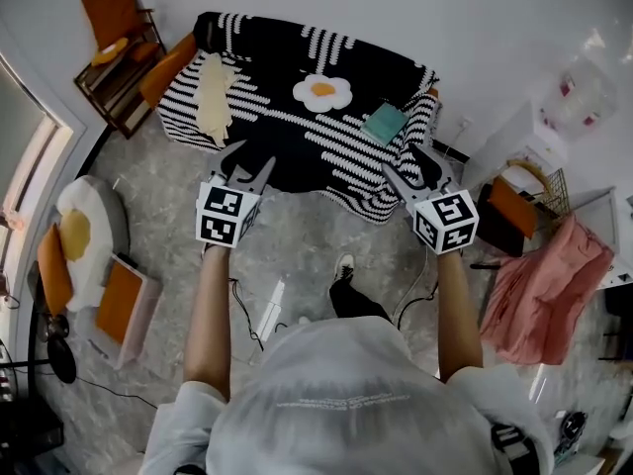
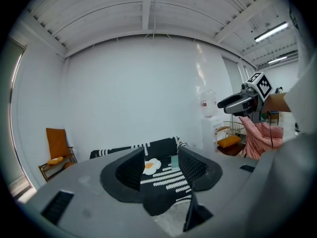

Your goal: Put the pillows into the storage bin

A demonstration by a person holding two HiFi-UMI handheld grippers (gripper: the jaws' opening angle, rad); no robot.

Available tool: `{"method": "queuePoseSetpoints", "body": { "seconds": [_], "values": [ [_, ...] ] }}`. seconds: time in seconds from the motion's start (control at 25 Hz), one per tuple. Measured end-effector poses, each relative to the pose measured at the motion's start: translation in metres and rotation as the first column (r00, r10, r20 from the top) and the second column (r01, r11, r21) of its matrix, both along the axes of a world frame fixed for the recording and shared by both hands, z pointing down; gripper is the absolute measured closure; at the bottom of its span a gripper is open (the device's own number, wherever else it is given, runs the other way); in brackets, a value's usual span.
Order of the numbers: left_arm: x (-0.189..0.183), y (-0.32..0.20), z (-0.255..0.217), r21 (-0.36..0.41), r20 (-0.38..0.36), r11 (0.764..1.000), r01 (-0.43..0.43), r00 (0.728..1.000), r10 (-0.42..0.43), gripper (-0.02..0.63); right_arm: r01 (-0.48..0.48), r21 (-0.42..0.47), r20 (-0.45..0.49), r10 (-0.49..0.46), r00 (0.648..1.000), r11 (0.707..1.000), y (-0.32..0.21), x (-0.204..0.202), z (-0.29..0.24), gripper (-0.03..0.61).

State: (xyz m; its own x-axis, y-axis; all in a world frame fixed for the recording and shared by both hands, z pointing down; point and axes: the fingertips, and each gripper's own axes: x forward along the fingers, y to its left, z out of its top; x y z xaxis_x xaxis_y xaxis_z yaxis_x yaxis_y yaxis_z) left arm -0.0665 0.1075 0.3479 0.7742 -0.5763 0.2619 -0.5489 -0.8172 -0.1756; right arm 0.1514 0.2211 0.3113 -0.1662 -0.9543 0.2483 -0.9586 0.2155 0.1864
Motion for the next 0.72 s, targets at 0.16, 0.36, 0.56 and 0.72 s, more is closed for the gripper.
{"method": "queuePoseSetpoints", "body": {
  "seconds": [0.16, 0.36, 0.56, 0.72],
  "values": [
    [0.023, -0.025, 0.015, -0.015, 0.042, 1.0, -0.021, 0.999, 0.022, 0.4, 0.017, -0.017, 0.006, -0.017, 1.0, 1.0, -0.037, 0.012, 0.019, 0.311],
    [0.068, -0.076, 0.04, -0.037, 0.103, 0.998, -0.053, 0.993, 0.056, 0.4, 0.047, -0.042, 0.045, -0.045, 0.998, 0.998, -0.105, 0.04, 0.053, 0.305],
    [0.132, -0.146, 0.061, -0.08, 0.167, 0.993, -0.091, 0.981, 0.103, 0.4, 0.06, -0.092, 0.085, -0.052, 0.995, 0.994, -0.189, 0.087, 0.086, 0.302],
    [0.183, -0.196, 0.075, -0.118, 0.201, 0.987, -0.106, 0.971, 0.129, 0.4, 0.066, -0.132, 0.137, -0.048, 0.989, 0.989, -0.245, 0.129, 0.109, 0.302]
  ]
}}
